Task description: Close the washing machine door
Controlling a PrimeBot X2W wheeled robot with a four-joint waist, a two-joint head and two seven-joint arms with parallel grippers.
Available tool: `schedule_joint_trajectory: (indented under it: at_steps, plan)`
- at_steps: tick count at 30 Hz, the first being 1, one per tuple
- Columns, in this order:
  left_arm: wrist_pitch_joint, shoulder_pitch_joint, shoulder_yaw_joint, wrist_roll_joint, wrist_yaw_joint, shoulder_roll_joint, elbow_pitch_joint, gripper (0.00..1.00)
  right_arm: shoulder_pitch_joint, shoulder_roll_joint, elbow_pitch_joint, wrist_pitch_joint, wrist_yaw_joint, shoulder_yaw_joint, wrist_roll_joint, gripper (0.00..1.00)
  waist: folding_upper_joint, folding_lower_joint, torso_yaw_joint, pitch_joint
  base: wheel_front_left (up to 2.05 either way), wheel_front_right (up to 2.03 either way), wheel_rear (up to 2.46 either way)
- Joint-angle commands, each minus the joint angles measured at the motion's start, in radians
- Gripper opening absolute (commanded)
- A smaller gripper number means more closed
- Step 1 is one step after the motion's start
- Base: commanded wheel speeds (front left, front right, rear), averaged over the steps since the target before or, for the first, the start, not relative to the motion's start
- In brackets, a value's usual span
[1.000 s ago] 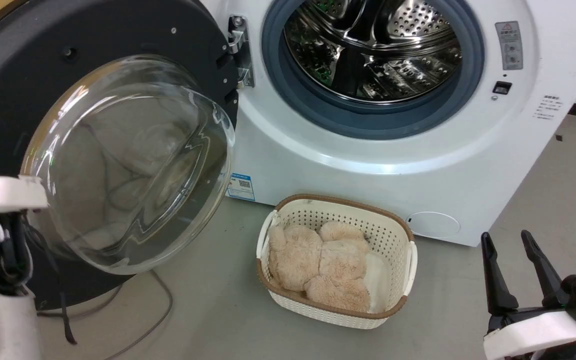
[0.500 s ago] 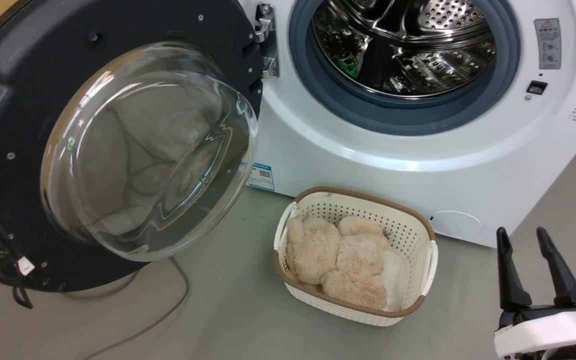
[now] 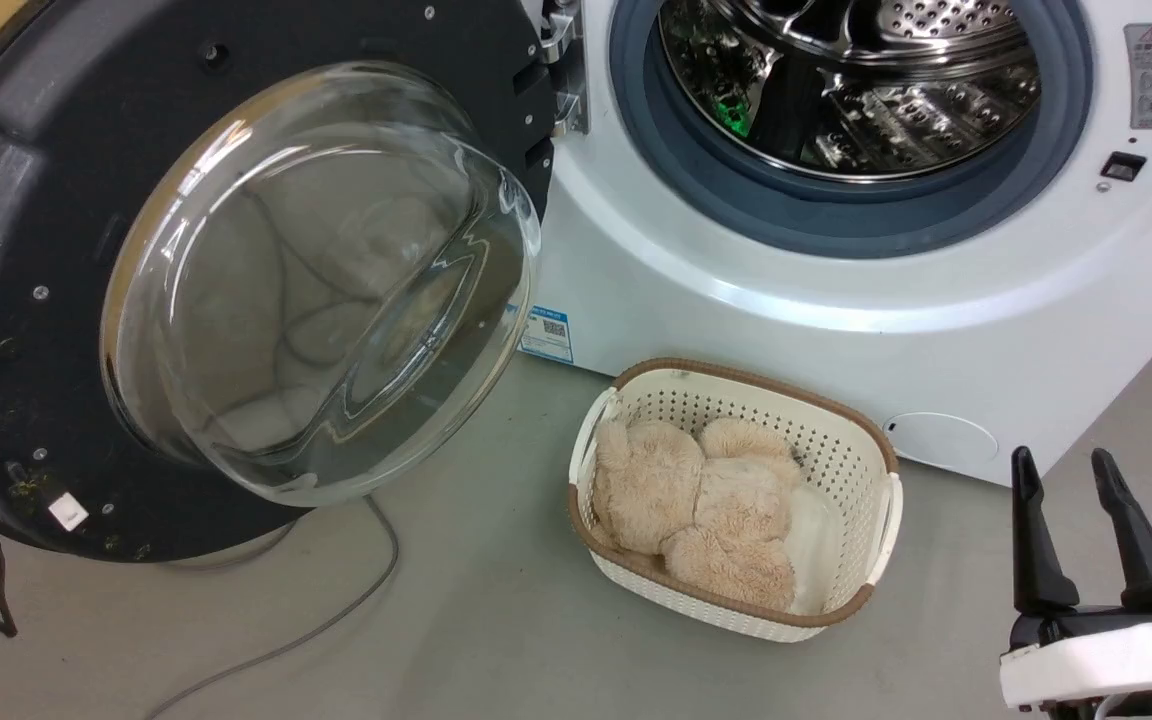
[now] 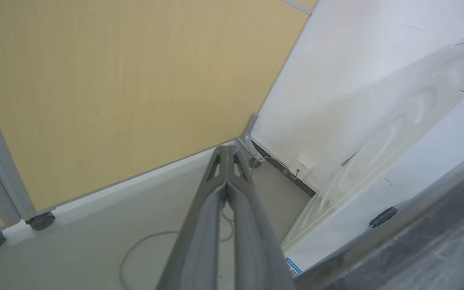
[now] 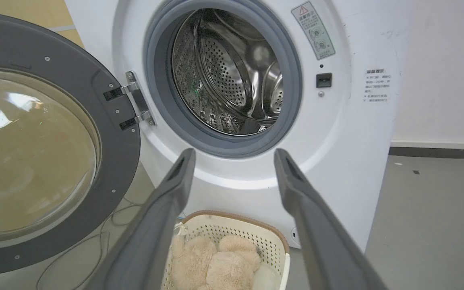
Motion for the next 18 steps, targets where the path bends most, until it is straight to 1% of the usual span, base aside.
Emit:
schedule_joint_trajectory:
  at_steps: [1, 4, 6, 10, 12, 15, 18]
  plan:
    - [0.011, -0.012, 0.008, -0.015, -0.007, 0.011, 0.013, 0.0, -0.018, 0.003, 0.002, -0.009, 0.001, -0.005, 0.014, 1.0, -0.0001, -0.0001, 0.002, 0.003, 0.0, 0.0, 0.0]
    - [0.081, 0.004, 0.002, -0.064, -0.017, 0.019, 0.033, 0.0, -0.02, 0.003, 0.002, -0.015, 0.001, -0.011, 0.019, 1.0, -0.0001, -0.0001, 0.009, 0.011, 0.0, 0.0, 0.0]
    - [0.143, 0.022, -0.019, -0.099, -0.021, 0.022, 0.034, 0.0, -0.02, 0.003, 0.003, -0.02, 0.001, -0.015, 0.022, 1.0, -0.0001, -0.0001, 0.015, 0.016, 0.0, 0.0, 0.0]
    - [0.263, 0.07, -0.086, -0.203, -0.026, 0.037, -0.019, 0.0, -0.02, 0.003, 0.005, -0.028, 0.001, -0.024, 0.027, 1.0, -0.0001, -0.0001, 0.031, 0.023, 0.0, 0.0, 0.0]
    - [0.314, 0.098, -0.117, -0.258, -0.028, 0.055, -0.052, 0.0, -0.022, 0.004, 0.006, -0.032, 0.001, -0.027, 0.029, 1.0, -0.0001, -0.0001, 0.039, 0.027, 0.0, 0.0, 0.0]
    - [0.366, 0.138, -0.154, -0.339, -0.031, 0.082, -0.104, 0.0, -0.027, 0.004, 0.007, -0.038, 0.001, -0.029, 0.035, 1.0, -0.0001, -0.0001, 0.049, 0.033, 0.0, 0.0, 0.0]
    - [0.396, 0.173, -0.181, -0.424, -0.034, 0.106, -0.162, 0.0, -0.029, 0.004, 0.008, -0.045, 0.001, -0.032, 0.043, 1.0, -0.0001, -0.0001, 0.06, 0.036, 0.0, 0.0, 0.0]
